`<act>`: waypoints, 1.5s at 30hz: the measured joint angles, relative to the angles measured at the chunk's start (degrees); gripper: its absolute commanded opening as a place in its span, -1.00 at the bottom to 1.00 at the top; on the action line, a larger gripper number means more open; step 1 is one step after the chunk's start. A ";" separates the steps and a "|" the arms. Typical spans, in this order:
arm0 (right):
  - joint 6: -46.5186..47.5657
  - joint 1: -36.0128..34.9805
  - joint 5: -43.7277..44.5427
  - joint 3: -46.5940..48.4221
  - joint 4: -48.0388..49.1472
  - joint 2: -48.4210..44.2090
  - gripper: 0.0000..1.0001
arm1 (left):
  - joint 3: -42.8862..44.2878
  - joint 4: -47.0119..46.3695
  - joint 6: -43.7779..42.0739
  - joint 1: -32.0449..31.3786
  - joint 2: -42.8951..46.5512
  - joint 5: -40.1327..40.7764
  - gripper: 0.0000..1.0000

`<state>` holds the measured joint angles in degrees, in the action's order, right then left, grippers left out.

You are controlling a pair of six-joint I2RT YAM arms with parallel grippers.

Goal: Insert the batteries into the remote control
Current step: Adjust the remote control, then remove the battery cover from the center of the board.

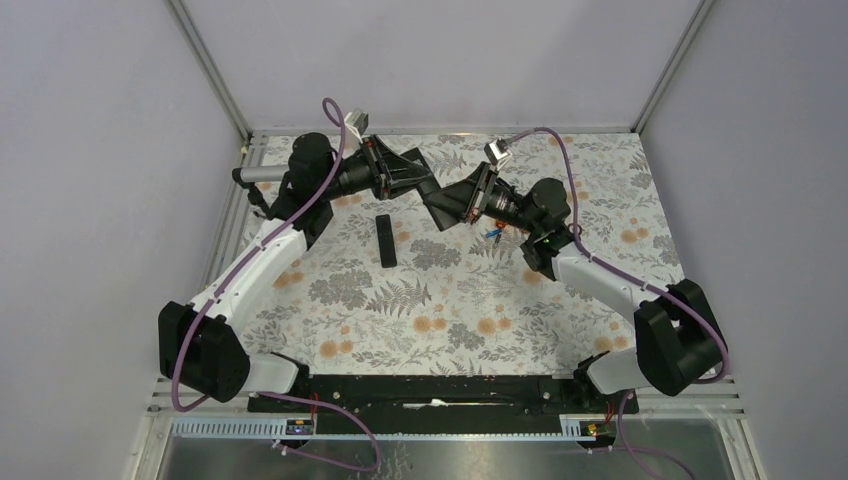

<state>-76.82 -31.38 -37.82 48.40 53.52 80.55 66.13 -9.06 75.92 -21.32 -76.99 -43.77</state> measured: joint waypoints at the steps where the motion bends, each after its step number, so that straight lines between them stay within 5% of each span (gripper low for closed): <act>1: 0.13 0.04 -0.63 0.31 -0.04 0.28 -0.51 | 0.13 0.24 -0.17 0.22 -0.11 -0.52 -1.00; 14: 3.23 0.04 -1.68 1.79 -2.64 0.76 -0.31 | 0.26 1.16 -0.26 1.68 -0.11 -0.96 -1.00; 25: 3.82 0.04 -2.23 -0.09 -3.56 -0.04 -0.46 | 0.26 1.55 -1.11 3.58 -0.11 0.46 -1.00; 28: 3.69 0.04 -2.27 -0.09 -3.52 -0.04 -0.28 | 0.26 1.53 -1.14 3.58 -0.11 0.46 -1.00; 31: 3.54 0.04 -2.64 -0.13 -3.52 -0.04 0.20 | 0.26 1.31 -1.25 3.69 -0.11 0.70 -1.00; 35: 2.19 0.04 -2.12 -0.24 -6.29 0.17 0.52 | 0.28 0.07 -2.12 4.46 0.17 2.16 -1.00; 42: -1.75 -0.13 1.49 -0.26 -11.63 -0.13 0.67 | 0.28 0.07 -7.63 4.72 1.70 6.10 -1.00; 45: -2.38 -0.13 2.78 -0.26 -12.57 -0.57 0.55 | 0.28 0.44 -9.18 4.72 2.16 7.30 -1.00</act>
<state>-79.20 -31.51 -35.05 48.14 40.95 79.99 66.41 -8.62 66.74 -16.60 -74.83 -36.47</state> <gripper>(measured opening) 0.831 0.196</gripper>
